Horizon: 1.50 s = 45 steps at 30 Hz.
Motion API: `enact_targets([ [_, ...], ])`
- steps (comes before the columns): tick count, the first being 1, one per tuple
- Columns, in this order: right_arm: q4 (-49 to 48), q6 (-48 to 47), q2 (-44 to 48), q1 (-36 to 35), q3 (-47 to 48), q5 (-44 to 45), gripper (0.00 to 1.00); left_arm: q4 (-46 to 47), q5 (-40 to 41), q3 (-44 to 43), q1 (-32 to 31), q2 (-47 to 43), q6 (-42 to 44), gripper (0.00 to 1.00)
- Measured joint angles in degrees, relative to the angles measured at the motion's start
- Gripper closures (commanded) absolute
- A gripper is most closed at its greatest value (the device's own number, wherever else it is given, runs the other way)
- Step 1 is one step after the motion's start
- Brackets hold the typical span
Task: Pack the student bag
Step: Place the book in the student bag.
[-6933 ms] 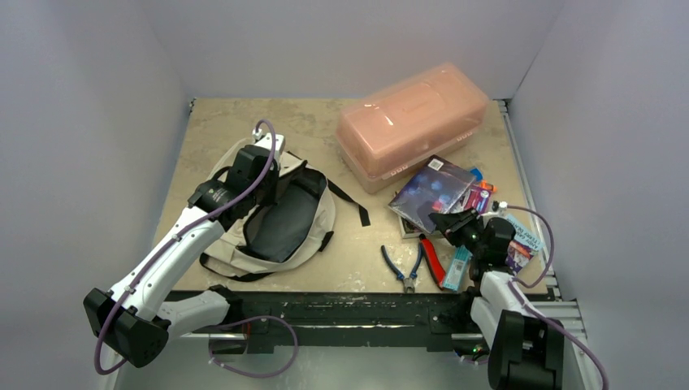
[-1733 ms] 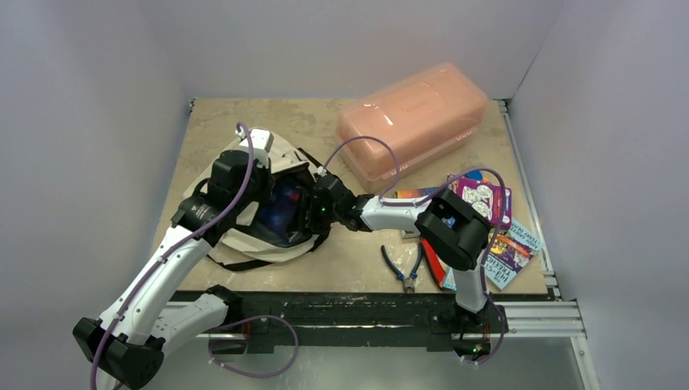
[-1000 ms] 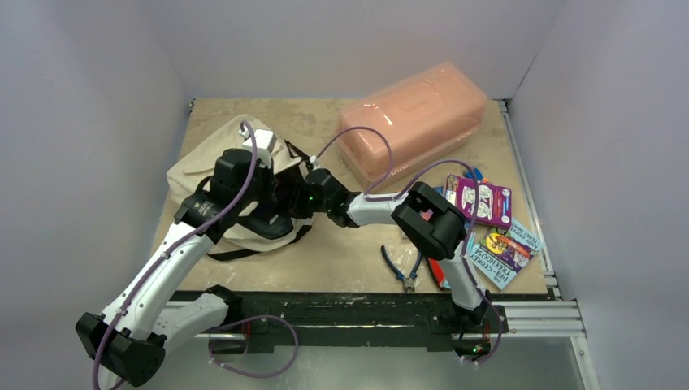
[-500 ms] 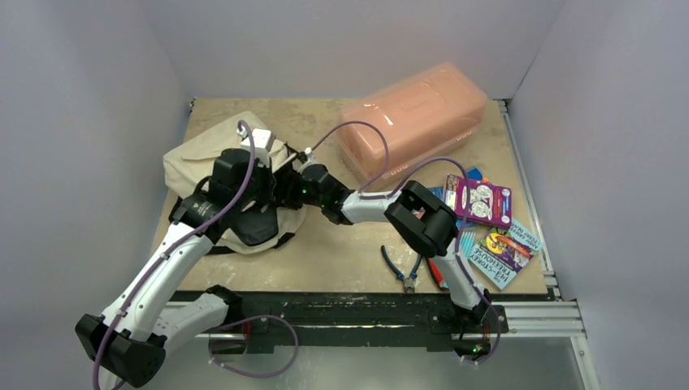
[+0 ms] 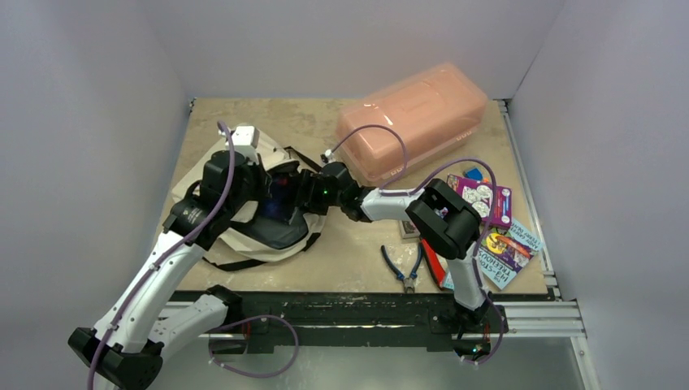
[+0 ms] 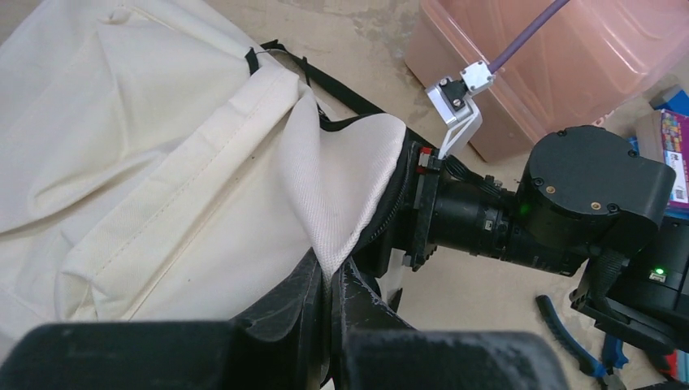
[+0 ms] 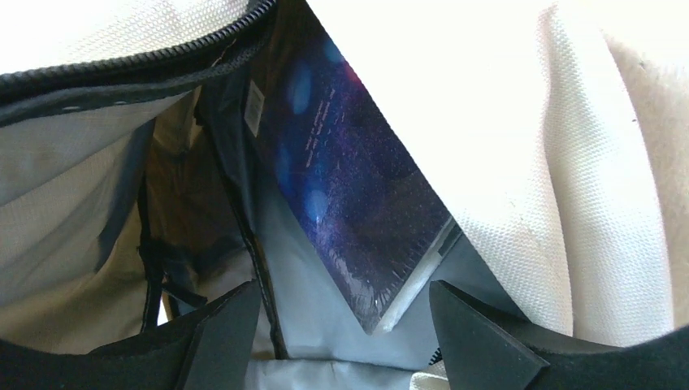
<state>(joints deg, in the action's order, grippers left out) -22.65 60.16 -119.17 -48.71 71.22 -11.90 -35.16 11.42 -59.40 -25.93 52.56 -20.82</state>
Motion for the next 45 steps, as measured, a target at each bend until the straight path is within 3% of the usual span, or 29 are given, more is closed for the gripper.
enact_targets([
  [18, 18.62, 1.92, -2.25, -0.31, 9.51, 6.88, 0.12, -0.17, -6.93, 4.02, -0.07, -0.81, -7.15, 1.00],
  [21, 18.86, 2.51, -3.87, -0.35, 11.28, 7.41, 0.13, 0.09, -8.07, 4.59, -0.07, -0.83, -8.28, 1.00],
  [23, 18.51, 3.06, -4.39, -0.37, 11.96, 7.45, 0.20, 0.26, -9.07, 4.87, -0.07, -0.81, -8.87, 1.00],
  [30, 8.00, 4.92, -4.55, -0.33, 6.73, 7.13, 0.59, 0.26, -11.85, 4.90, -0.07, -0.61, -10.14, 1.00],
  [34, -0.24, 5.88, -4.55, -0.24, 2.51, 6.08, 0.69, 0.22, -12.02, 4.90, -0.07, -0.61, -10.14, 1.00],
  [36, -4.24, 6.60, -4.57, -0.22, 1.36, 4.83, 0.68, 0.11, -12.02, 4.90, -0.07, -0.61, -10.12, 1.00],
  [39, -10.05, 8.02, -4.66, -0.24, 0.66, 3.10, 0.57, -0.15, -12.04, 4.87, -0.07, -0.61, -10.08, 1.00],
  [45, -18.49, 10.73, -6.99, -0.22, 1.79, 0.20, 0.51, -0.70, -12.92, 3.26, -0.07, 0.52, -9.62, 1.00],
])
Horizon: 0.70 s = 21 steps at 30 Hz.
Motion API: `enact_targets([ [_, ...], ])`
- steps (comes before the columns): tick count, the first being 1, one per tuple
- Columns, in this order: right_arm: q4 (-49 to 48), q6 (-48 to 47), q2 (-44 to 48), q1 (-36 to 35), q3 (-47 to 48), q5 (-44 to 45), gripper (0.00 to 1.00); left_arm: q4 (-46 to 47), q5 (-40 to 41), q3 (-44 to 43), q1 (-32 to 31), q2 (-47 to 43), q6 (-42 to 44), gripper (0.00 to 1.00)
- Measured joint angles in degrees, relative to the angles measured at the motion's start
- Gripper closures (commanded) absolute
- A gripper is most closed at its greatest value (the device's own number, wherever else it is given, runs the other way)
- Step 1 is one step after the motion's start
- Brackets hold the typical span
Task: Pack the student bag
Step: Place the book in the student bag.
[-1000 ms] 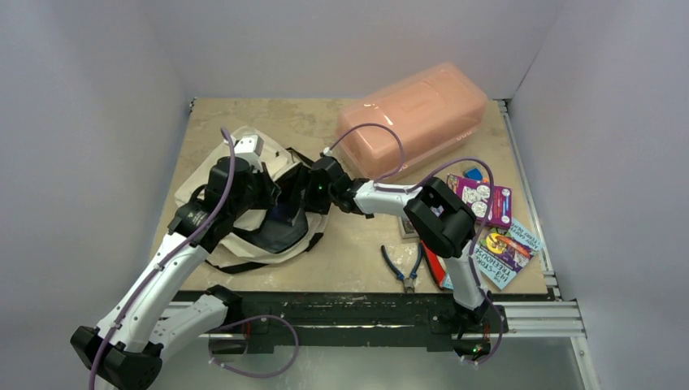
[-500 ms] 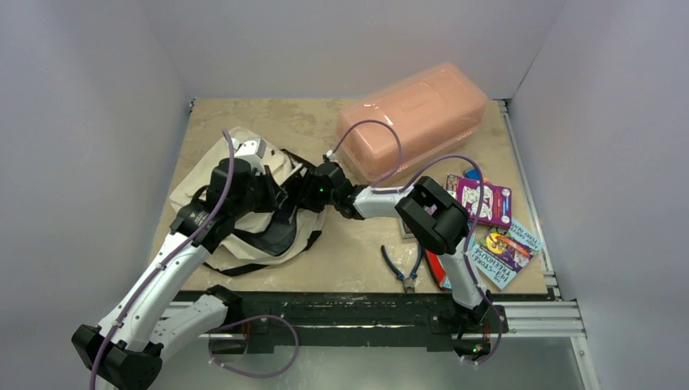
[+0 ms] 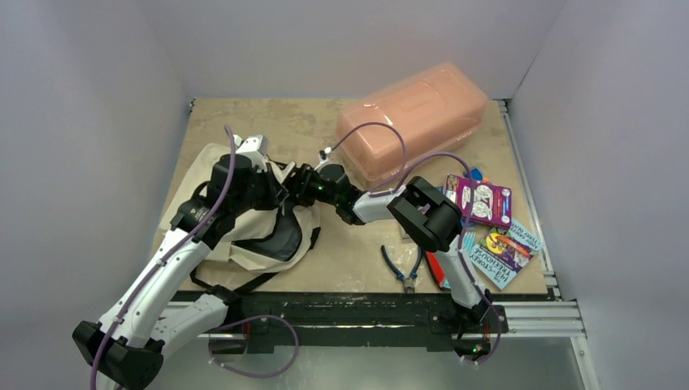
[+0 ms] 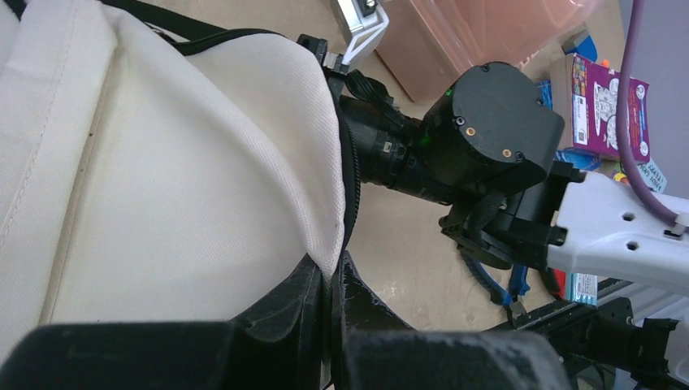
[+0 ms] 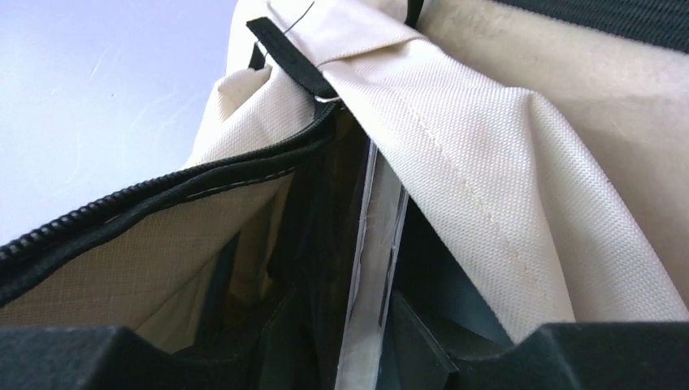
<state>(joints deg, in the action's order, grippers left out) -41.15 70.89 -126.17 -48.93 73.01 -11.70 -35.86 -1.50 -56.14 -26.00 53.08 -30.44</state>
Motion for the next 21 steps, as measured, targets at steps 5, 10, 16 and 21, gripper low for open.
enact_targets([
  [5, -2.16, 0.81, -3.17, -0.07, 2.47, -1.60, 0.56, -0.28, -1.05, -1.16, 0.00, 1.62, 0.13, 1.00],
  [10, -4.46, 1.57, -3.85, -0.15, 2.49, -3.69, 0.76, -1.20, -1.95, -1.97, 0.00, 2.40, 1.07, 1.00],
  [16, -8.70, 1.99, -3.19, -0.17, -0.17, -7.10, 1.00, -2.16, 0.20, -2.80, 0.00, 2.36, 3.41, 1.00],
  [21, -8.94, 2.03, 0.39, 0.13, -4.28, -8.85, 1.00, -2.95, 6.60, -4.13, -0.04, 2.12, 5.60, 1.00],
])
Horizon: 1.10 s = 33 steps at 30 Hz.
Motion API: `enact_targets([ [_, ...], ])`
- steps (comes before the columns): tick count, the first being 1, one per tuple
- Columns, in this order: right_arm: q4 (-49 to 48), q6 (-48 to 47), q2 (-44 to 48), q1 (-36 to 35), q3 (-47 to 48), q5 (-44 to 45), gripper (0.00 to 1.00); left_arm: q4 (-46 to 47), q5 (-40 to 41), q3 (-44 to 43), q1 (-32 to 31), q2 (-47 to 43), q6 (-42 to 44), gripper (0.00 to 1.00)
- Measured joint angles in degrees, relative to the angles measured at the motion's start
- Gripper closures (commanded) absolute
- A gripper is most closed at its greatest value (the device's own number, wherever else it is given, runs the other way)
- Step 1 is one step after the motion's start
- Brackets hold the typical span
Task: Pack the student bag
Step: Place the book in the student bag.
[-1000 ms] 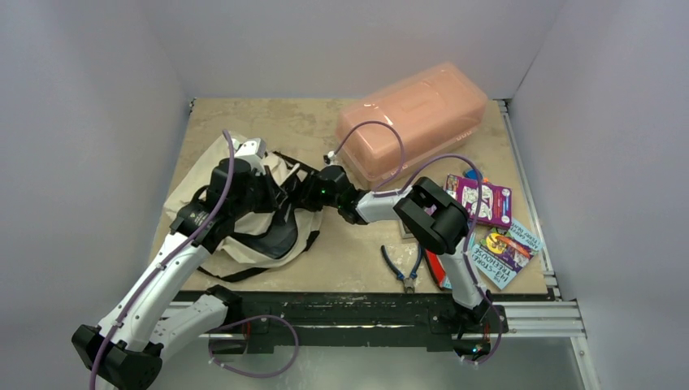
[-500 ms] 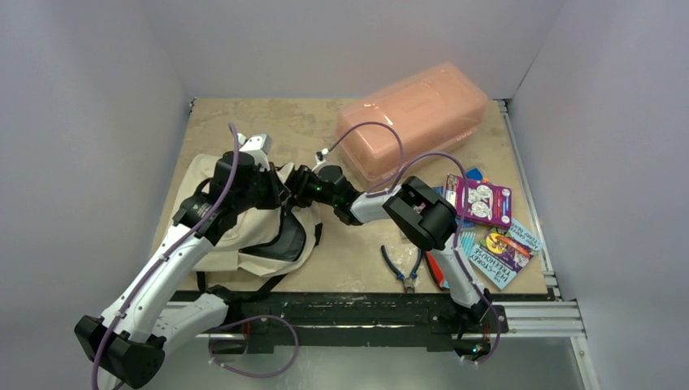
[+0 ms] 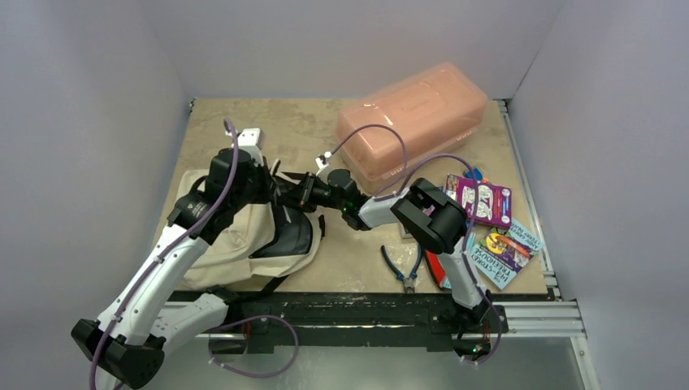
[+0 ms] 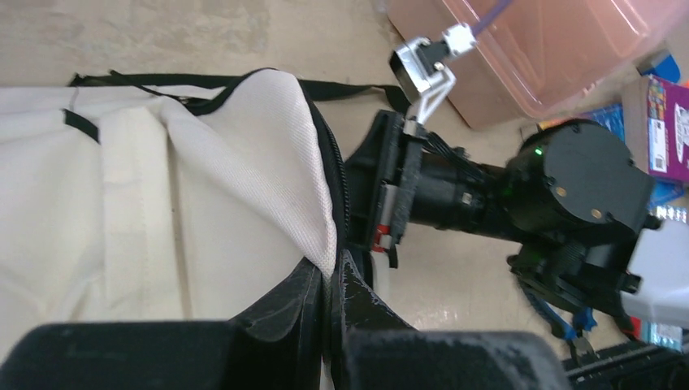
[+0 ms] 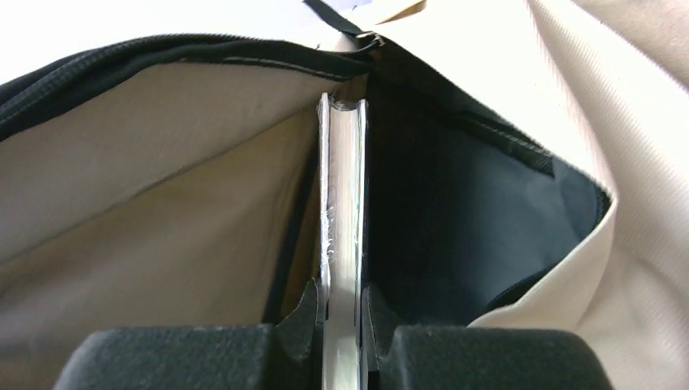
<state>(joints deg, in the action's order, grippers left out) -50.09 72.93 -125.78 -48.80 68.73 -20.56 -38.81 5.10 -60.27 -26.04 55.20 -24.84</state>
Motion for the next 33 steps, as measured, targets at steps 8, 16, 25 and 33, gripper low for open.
enact_targets([
  [8, -0.04, 2.23, 9.09, 2.10, -6.36, 0.46, 1.00, 0.57, 11.47, -1.49, 0.00, -2.27, -0.09, 1.00],
  [16, -1.20, 9.66, 12.15, 3.69, -6.71, 2.73, 1.00, 6.54, 12.76, -0.81, 0.00, -3.50, -1.36, 1.00],
  [25, 2.71, 8.39, 9.51, 0.37, -0.83, 6.60, 1.00, 11.54, 3.04, 0.92, 0.04, -4.44, -1.53, 1.00],
  [33, 3.56, 5.03, 6.10, -3.15, 1.07, 9.49, 1.00, 12.22, 0.35, 3.76, 0.04, -8.76, 1.73, 1.00],
])
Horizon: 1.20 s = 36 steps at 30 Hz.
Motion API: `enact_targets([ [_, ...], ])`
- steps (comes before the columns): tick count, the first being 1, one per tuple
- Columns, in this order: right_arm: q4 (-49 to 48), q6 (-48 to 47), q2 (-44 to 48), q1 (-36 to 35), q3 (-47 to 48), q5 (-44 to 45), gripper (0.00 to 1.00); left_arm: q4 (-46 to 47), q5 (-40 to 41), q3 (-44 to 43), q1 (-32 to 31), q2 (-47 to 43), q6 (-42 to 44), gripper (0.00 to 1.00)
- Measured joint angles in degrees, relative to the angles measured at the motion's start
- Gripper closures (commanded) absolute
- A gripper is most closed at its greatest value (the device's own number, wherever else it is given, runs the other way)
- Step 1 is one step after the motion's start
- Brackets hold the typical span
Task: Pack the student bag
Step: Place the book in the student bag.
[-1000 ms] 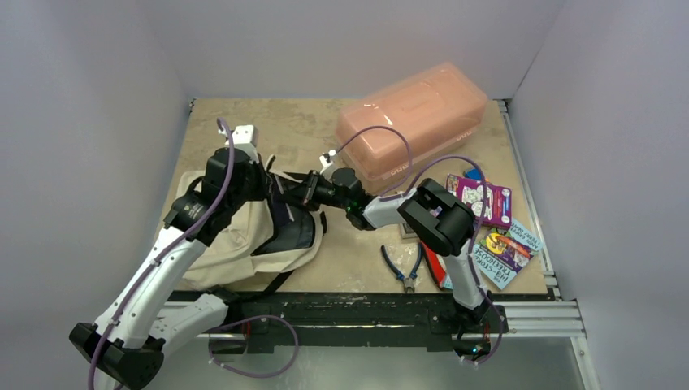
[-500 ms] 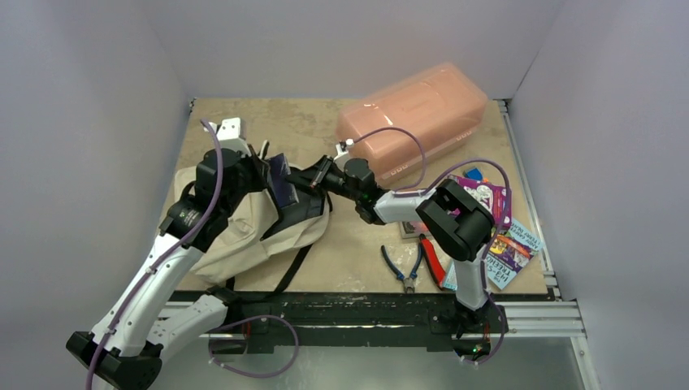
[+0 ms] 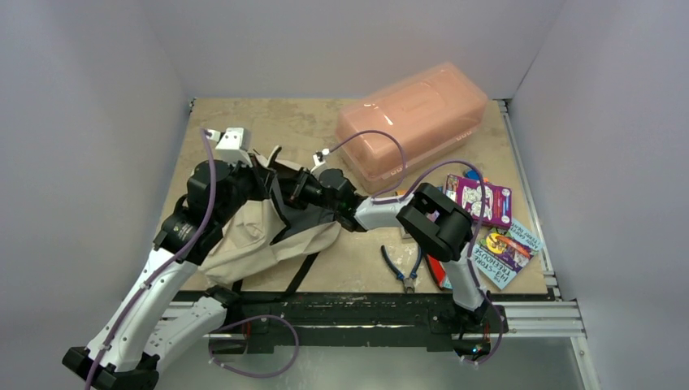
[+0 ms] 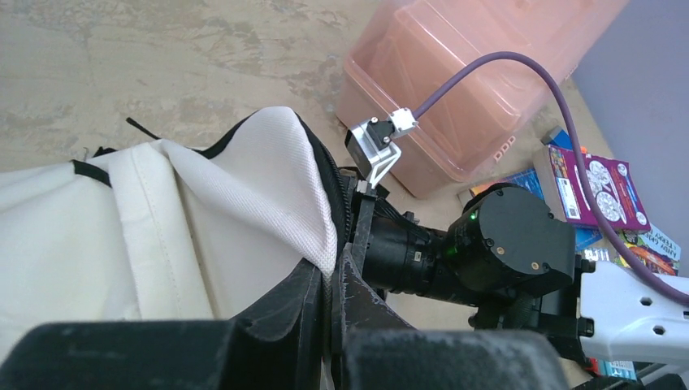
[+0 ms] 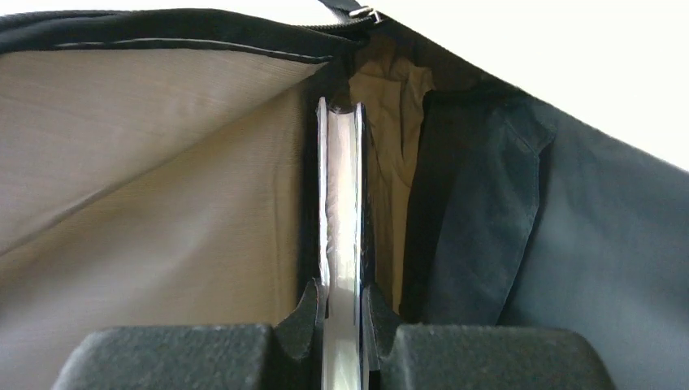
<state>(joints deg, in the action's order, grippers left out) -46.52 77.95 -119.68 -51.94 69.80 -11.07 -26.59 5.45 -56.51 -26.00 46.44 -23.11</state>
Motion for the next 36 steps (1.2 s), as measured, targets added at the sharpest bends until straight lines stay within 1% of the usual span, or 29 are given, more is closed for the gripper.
enact_targets([
  [6, 0.72, -0.48, -1.11, -0.46, 0.04, 1.27, 1.00, 0.02, -1.20, 0.46, 0.00, -0.57, 1.38, 1.00],
  [7, 1.01, -0.59, -1.11, -0.61, 0.24, 1.46, 0.92, 0.02, -1.25, 0.72, 0.00, -0.72, 1.55, 1.00],
  [9, 2.78, -1.14, -1.11, -1.05, 1.01, 2.34, 0.64, 0.02, -1.22, 1.14, 0.00, -0.85, 1.70, 1.00],
  [10, 3.91, -1.66, -1.11, -1.29, 1.42, 2.95, 0.55, -0.02, -1.11, 1.16, 0.00, -0.85, 1.81, 1.00],
  [11, 4.87, -1.99, -1.11, -1.53, 1.64, 3.43, 0.48, -0.02, -0.72, 1.22, 0.00, -0.85, 1.90, 1.00],
  [14, 7.80, -4.52, -1.11, -2.73, 1.95, 4.11, 0.36, -0.33, 1.64, 1.36, 0.13, -0.92, 2.93, 1.00],
  [15, 9.16, -5.64, -1.07, -3.06, 1.66, 4.07, 0.29, -0.55, 2.56, 1.36, 0.15, -0.94, 3.45, 1.00],
  [16, 9.88, -6.62, -1.01, -3.26, 1.14, 4.02, 0.27, -0.90, 3.76, 1.36, 0.24, -0.98, 4.17, 1.00],
  [18, 12.96, -10.01, -0.59, -3.34, -0.22, 3.85, 0.23, -1.62, 6.19, 1.36, 0.48, -1.20, 5.64, 1.00],
  [19, 15.08, -12.24, -0.55, -3.23, -0.44, 3.43, 0.23, -1.90, 7.10, 1.36, 0.55, -1.36, 6.29, 1.00],
  [21, 18.62, -16.46, -0.48, -2.86, -0.52, 2.19, 0.18, -2.64, 9.05, 1.36, 0.68, -1.84, 7.58, 1.00],
  [24, 22.86, -23.91, 1.46, -1.66, -1.07, 0.74, 0.17, -3.89, 11.04, 1.40, 0.83, -2.84, 9.27, 1.00],
  [30, 30.93, -39.67, 8.81, 0.39, -0.07, 1.11, 0.16, -4.72, 11.80, 2.89, 0.85, -4.31, 11.19, 1.00],
  [36, 36.33, -51.25, 14.23, 0.59, -0.79, 1.49, 0.22, -5.79, 10.71, 2.99, 0.85, -2.71, 12.24, 1.00],
])
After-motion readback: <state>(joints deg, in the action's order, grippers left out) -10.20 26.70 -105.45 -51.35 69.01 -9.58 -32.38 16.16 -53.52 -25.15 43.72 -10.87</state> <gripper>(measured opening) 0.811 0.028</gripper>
